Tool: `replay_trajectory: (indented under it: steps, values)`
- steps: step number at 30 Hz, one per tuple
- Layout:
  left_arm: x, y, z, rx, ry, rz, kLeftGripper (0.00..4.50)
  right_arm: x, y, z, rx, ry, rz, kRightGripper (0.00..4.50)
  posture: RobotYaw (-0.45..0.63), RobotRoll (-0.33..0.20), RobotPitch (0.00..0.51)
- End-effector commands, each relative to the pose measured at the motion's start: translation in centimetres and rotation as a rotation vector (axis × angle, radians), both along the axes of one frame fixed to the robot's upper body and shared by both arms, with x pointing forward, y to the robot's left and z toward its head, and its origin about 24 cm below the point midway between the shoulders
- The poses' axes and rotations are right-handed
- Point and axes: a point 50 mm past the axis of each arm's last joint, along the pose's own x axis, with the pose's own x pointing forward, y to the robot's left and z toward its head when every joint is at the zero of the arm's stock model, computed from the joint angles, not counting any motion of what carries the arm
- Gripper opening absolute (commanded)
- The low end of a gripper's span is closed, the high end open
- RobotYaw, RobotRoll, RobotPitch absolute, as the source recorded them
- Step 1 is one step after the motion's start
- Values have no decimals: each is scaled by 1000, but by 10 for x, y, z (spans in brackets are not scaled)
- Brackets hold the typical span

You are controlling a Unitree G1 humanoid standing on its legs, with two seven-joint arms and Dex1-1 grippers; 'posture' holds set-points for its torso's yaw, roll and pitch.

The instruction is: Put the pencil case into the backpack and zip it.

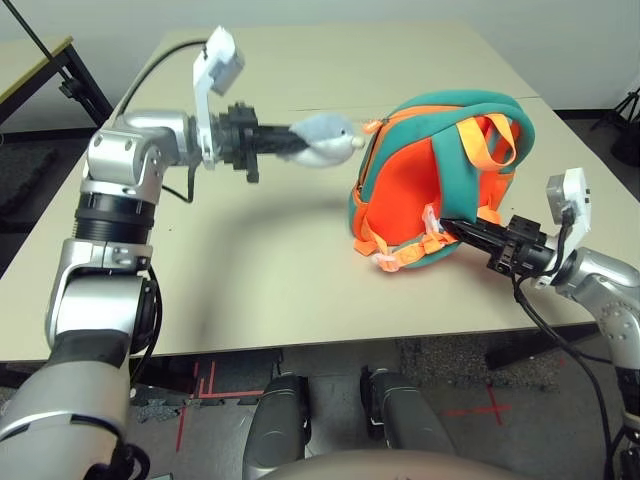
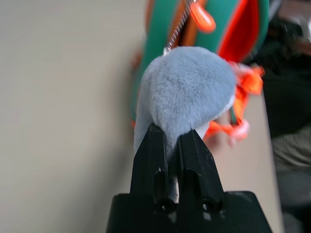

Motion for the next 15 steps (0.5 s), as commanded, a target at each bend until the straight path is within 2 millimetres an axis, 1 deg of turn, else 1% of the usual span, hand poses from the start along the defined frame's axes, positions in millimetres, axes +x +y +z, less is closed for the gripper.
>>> replay_trajectory:
  steps: [1, 4, 7, 12, 15]
  values:
    - [-3, -2, -24, 68, 47, 32, 0, 2, 1, -5, -10, 29, 10, 12, 66, 0, 107]
    - [-4, 0, -37, 91, 72, 52, 0, 2, 1, -5, -12, 28, 13, 12, 62, 0, 106]
    - [-2, 7, -47, 136, 75, 94, 0, 1, 1, -4, -15, 27, 12, 12, 59, 0, 106]
    - [1, 14, -53, 176, 69, 122, 0, 1, 1, -4, -18, 28, 12, 12, 60, 0, 104]
    - [0, 19, -59, 237, 77, 125, 0, 1, 1, -4, -21, 28, 12, 12, 61, 0, 103]
